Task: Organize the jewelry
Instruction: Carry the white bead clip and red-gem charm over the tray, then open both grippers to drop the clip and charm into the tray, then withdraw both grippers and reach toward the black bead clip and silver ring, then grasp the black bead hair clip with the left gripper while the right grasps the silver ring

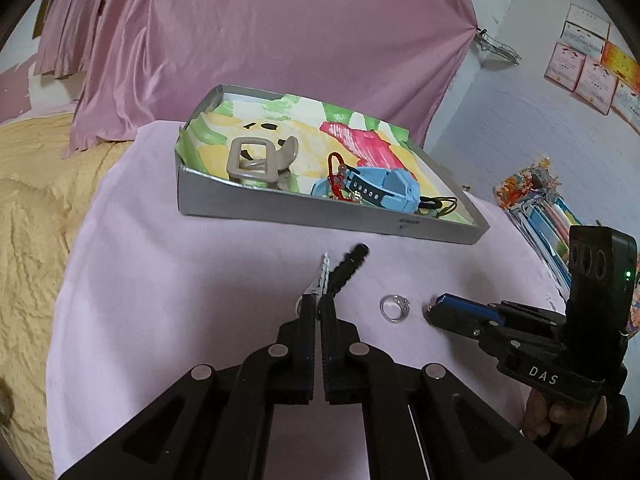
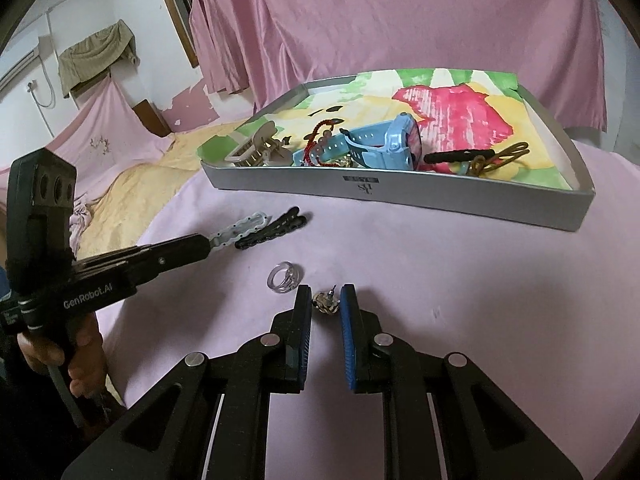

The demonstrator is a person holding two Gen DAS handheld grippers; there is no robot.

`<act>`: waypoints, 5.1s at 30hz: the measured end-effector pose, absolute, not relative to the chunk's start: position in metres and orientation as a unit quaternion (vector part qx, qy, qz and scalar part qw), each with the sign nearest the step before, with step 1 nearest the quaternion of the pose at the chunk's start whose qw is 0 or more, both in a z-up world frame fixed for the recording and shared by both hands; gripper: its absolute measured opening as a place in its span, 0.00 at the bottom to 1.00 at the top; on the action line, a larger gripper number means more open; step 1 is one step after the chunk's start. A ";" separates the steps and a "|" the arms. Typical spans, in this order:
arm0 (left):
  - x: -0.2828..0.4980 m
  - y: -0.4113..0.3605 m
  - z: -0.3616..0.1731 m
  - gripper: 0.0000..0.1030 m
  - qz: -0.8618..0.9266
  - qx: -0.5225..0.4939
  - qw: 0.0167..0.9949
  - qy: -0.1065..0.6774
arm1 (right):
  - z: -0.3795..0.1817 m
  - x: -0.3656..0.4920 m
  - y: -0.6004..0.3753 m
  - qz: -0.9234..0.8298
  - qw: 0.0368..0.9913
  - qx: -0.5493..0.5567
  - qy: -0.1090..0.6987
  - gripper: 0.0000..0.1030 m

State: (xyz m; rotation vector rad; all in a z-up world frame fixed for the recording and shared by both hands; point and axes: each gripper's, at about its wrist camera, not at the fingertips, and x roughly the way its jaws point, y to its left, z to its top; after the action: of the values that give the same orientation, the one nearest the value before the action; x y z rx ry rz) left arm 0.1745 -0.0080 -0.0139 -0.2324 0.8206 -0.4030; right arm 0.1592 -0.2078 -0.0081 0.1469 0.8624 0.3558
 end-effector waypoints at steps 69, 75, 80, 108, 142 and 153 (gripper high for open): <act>0.251 -0.059 0.011 0.16 -0.191 -0.138 0.912 0.337 | 0.021 0.208 -0.269 0.070 0.941 0.098 0.315 0.45; 0.228 -0.052 0.026 0.57 -0.191 -0.143 0.927 0.290 | 0.028 0.183 -0.277 0.052 0.952 0.108 0.281 0.64; 0.202 -0.038 0.033 0.82 -0.175 -0.148 0.936 0.268 | 0.036 0.150 -0.284 0.030 0.964 0.120 0.237 0.81; 0.103 0.011 0.023 0.99 -0.074 -0.032 0.976 0.200 | 0.042 0.071 -0.227 0.052 0.983 0.035 0.173 0.94; 0.170 0.002 -0.009 0.77 -0.115 0.013 0.913 0.391 | 0.002 0.167 -0.171 0.184 0.883 -0.083 0.424 0.46; 0.182 -0.022 -0.011 0.60 -0.149 0.031 0.900 0.408 | 0.004 0.181 -0.170 0.208 0.877 -0.088 0.424 0.29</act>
State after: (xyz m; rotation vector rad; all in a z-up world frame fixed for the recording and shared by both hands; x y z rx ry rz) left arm 0.1823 -0.0216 -0.0113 0.0642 0.8441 -0.3089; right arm 0.1806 -0.1704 0.0039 -0.1841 0.8849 0.4344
